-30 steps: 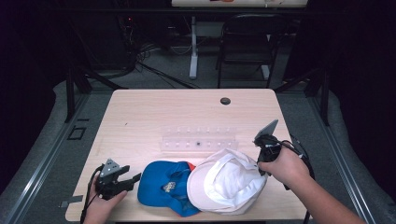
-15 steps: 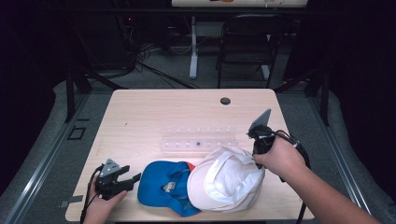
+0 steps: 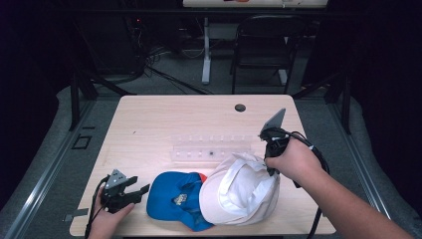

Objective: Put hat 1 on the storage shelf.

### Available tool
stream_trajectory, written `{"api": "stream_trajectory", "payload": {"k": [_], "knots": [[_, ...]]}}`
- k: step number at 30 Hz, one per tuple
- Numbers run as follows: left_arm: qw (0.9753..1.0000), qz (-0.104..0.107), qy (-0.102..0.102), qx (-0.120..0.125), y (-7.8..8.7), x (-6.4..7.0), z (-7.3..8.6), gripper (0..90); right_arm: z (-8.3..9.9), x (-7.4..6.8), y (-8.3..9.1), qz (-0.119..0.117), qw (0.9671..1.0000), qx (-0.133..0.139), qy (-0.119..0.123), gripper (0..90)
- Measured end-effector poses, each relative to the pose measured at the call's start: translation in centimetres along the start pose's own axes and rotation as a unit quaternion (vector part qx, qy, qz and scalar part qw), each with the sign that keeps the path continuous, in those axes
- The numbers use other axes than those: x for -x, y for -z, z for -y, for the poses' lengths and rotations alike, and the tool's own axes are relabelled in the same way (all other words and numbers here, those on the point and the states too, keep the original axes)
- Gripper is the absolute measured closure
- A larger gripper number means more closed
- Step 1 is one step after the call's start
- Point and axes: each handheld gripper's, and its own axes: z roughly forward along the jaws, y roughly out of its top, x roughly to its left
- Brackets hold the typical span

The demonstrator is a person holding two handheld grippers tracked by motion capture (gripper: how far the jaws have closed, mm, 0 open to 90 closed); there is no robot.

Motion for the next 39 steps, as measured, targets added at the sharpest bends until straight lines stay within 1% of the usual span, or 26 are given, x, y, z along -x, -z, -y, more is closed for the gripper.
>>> {"api": "stream_trajectory", "payload": {"k": [2, 5, 7, 8, 9, 10, 11, 13, 14, 17, 19, 21, 22, 24, 25, 26, 28, 29, 30, 31, 32, 33, 34, 36, 38, 39], "knots": [[1.0000, 0.000, 0.002, 0.000, 0.0, 0.0, 0.0, 40.5, 0.0, 0.1, 0.3, -0.010, 0.9999, 0.002, -0.006, 82.2], [1.0000, -0.001, 0.002, 0.002, -0.1, 0.1, 0.0, 40.5, 0.0, 0.1, 0.7, -0.012, 0.9999, -0.001, -0.006, 82.2], [1.0000, -0.001, 0.004, 0.003, -0.1, 0.1, 0.0, 40.6, 0.0, -0.1, 1.5, -0.014, 0.9999, 0.004, -0.009, 82.2], [1.0000, -0.001, 0.004, 0.003, -0.1, 0.1, 0.0, 40.6, 0.0, -0.1, 1.5, -0.014, 0.9999, 0.004, -0.009, 82.2], [1.0000, -0.001, 0.003, 0.002, -0.1, 0.1, 0.0, 40.6, 0.0, -0.2, 2.2, -0.022, 0.9996, 0.010, -0.014, 82.3], [1.0000, -0.001, 0.003, 0.002, -0.1, 0.1, 0.0, 40.6, 0.0, -0.2, 2.6, -0.026, 0.9996, 0.008, -0.011, 82.2], [1.0000, -0.001, 0.003, 0.003, -0.1, 0.1, 0.0, 40.6, 0.0, -0.4, 2.9, -0.030, 0.9994, 0.012, -0.014, 82.2], [1.0000, -0.001, 0.003, 0.003, -0.1, 0.2, 0.0, 40.6, 0.0, -0.4, 3.2, -0.036, 0.9992, 0.010, -0.015, 82.2], [1.0000, -0.001, 0.003, 0.003, -0.1, 0.1, 0.0, 40.6, -0.1, -0.4, 3.7, -0.045, 0.9989, 0.003, -0.013, 82.2], [1.0000, -0.001, 0.003, 0.003, -0.1, 0.1, 0.0, 40.6, 0.0, -0.5, 4.0, -0.055, 0.9983, -0.001, -0.018, 82.2], [1.0000, 0.000, 0.002, -0.001, 0.0, 0.1, 0.0, 40.6, -0.1, -0.5, 4.3, -0.068, 0.9975, -0.003, -0.022, 82.2], [1.0000, 0.000, 0.002, 0.000, 0.0, 0.0, 0.0, 40.6, -0.1, -0.4, 4.6, -0.085, 0.9960, -0.002, -0.028, 82.3], [1.0000, 0.001, 0.001, 0.000, 0.0, 0.0, 0.0, 40.7, -0.2, -0.3, 5.0, -0.107, 0.9938, -0.007, -0.030, 82.2], [1.0000, -0.001, 0.003, 0.003, 0.0, 0.0, 0.0, 40.8, -0.1, -0.2, 5.2, -0.131, 0.9906, -0.004, -0.038, 82.3], [1.0000, -0.001, 0.003, 0.003, 0.0, 0.0, 0.0, 40.9, -0.1, -0.2, 5.2, -0.131, 0.9906, -0.004, -0.038, 82.3], [1.0000, -0.001, 0.004, 0.003, 0.0, 0.0, 0.0, 40.9, -0.1, -0.2, 5.3, -0.143, 0.9888, -0.002, -0.043, 82.3], [1.0000, 0.001, 0.002, 0.000, 0.0, 0.0, 0.0, 40.9, 0.0, -0.1, 5.5, -0.160, 0.9863, -0.003, -0.039, 82.3], [1.0000, 0.000, 0.001, -0.001, 0.0, 0.0, 0.0, 40.9, 0.0, 0.0, 5.5, -0.165, 0.9857, -0.007, -0.036, 82.3], [1.0000, 0.000, 0.002, 0.000, 0.0, 0.0, 0.0, 40.9, 0.1, 0.1, 5.5, -0.190, 0.9808, -0.005, -0.042, 82.3], [1.0000, 0.000, 0.002, 0.000, 0.0, 0.1, 0.0, 40.9, 0.1, 0.1, 5.5, -0.190, 0.9808, -0.005, -0.042, 82.3], [1.0000, 0.000, 0.002, 0.000, 0.0, 0.1, 0.0, 40.9, 0.1, 0.2, 5.4, -0.207, 0.9772, -0.004, -0.049, 82.3], [1.0000, 0.000, 0.002, 0.000, 0.0, 0.1, 0.0, 40.9, 0.2, 0.3, 5.4, -0.220, 0.9743, -0.012, -0.046, 82.3], [1.0000, 0.000, 0.002, 0.000, 0.0, 0.0, 0.0, 40.9, 0.2, 0.5, 5.3, -0.238, 0.9702, -0.017, -0.045, 82.3], [1.0000, -0.001, 0.004, 0.004, -0.1, 0.0, 0.0, 40.9, 0.4, 0.7, 5.2, -0.262, 0.9639, -0.018, -0.046, 82.4], [1.0000, 0.000, 0.002, 0.000, 0.0, 0.0, 0.0, 40.9, 0.6, 0.7, 5.0, -0.302, 0.9512, -0.007, -0.064, 82.3], [1.0000, 0.000, 0.002, 0.000, 0.0, 0.0, 0.0, 40.9, 0.7, 1.0, 5.0, -0.311, 0.9485, -0.014, -0.058, 82.3]]}}
